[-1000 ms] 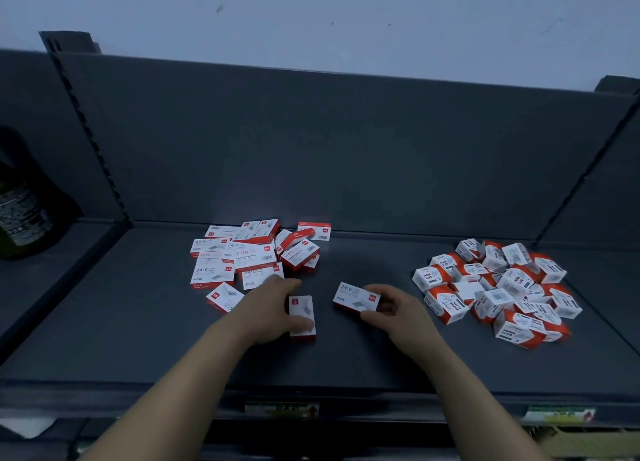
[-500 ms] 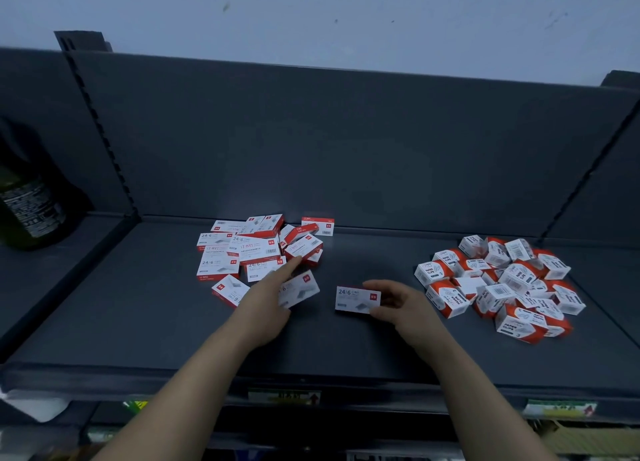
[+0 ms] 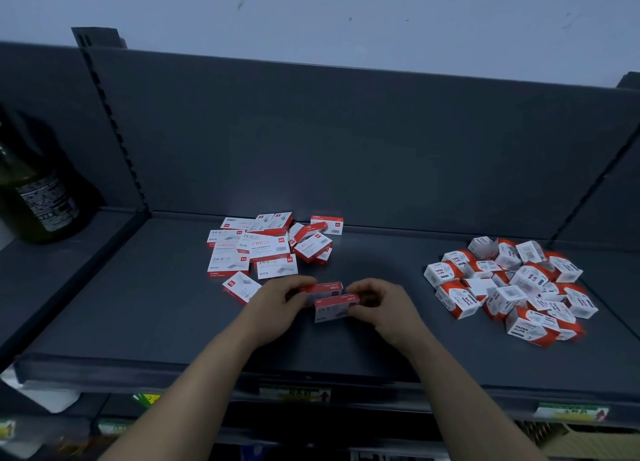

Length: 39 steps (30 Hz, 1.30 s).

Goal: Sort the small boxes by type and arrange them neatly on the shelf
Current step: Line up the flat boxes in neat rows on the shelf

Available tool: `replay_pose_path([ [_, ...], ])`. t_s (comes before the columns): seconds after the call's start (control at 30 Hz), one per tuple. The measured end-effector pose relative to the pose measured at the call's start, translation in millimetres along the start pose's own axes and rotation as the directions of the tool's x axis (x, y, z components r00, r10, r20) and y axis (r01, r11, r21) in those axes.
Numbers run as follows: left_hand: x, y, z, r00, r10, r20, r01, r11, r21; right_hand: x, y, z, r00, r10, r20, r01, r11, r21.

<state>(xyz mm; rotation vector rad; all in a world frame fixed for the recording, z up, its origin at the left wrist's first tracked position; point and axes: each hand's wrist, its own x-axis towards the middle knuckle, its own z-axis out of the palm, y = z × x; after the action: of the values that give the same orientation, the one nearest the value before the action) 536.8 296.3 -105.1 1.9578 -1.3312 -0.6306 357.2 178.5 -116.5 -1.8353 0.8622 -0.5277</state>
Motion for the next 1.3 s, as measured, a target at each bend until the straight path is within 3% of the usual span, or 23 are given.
replay_pose_path([
  [0.2, -3.3, -2.0, -2.7, 1.000, 0.001, 0.013, -0.002, 1.000, 0.021, 8.9, -4.2, 21.0, 0.999, -0.049, 0.005, 0.050, 0.993, -0.107],
  [0.3, -8.0, -13.1, -16.4, 0.980, -0.025, -0.199, 0.035, 0.998, 0.043, 11.6, -6.7, 26.5, 0.998, -0.067, -0.011, 0.064, 0.987, -0.150],
  [0.37, -11.8, -26.3, -28.0, 0.916, -0.034, -0.399, 0.065, 0.996, 0.064, 14.0, -7.5, 31.2, 0.998, -0.058, -0.026, 0.053, 0.986, -0.155],
  [0.43, -15.9, -38.2, -37.9, 0.876, -0.110, -0.470, 0.176, 0.979, 0.099, 15.9, -8.1, 35.3, 0.998, -0.048, -0.030, 0.042, 0.985, -0.168],
  [0.5, -19.5, -46.6, -42.0, 0.884, -0.215, -0.416, 0.326, 0.920, 0.217, 17.1, -8.0, 37.0, 0.999, -0.041, -0.028, 0.035, 0.981, -0.190],
  [0.57, -22.8, -49.1, -41.9, 0.894, -0.256, -0.369, 0.372, 0.882, 0.290, 16.4, -7.5, 36.0, 0.999, -0.035, -0.013, 0.032, 0.979, -0.203],
  [0.73, -28.5, -43.5, -44.1, 0.940, -0.225, -0.254, 0.242, 0.970, 0.035, 12.2, -7.1, 28.4, 0.999, -0.021, 0.036, 0.026, 0.990, -0.141],
  [0.87, -35.0, -40.2, -48.4, 0.965, -0.219, -0.143, 0.187, 0.960, -0.208, 12.9, -4.3, 26.7, 0.999, -0.014, 0.043, 0.019, 0.995, -0.098],
  [1.13, -50.0, -35.4, -44.2, 0.995, -0.097, -0.010, 0.091, 0.957, -0.274, 11.7, -4.1, 27.3, 0.999, -0.034, 0.039, 0.037, 0.996, -0.084],
  [1.3, -40.7, -16.3, -24.2, 1.000, -0.007, -0.003, 0.007, 0.997, -0.071, 10.8, -3.7, 24.2, 0.997, -0.033, 0.063, 0.039, 0.995, -0.096],
])
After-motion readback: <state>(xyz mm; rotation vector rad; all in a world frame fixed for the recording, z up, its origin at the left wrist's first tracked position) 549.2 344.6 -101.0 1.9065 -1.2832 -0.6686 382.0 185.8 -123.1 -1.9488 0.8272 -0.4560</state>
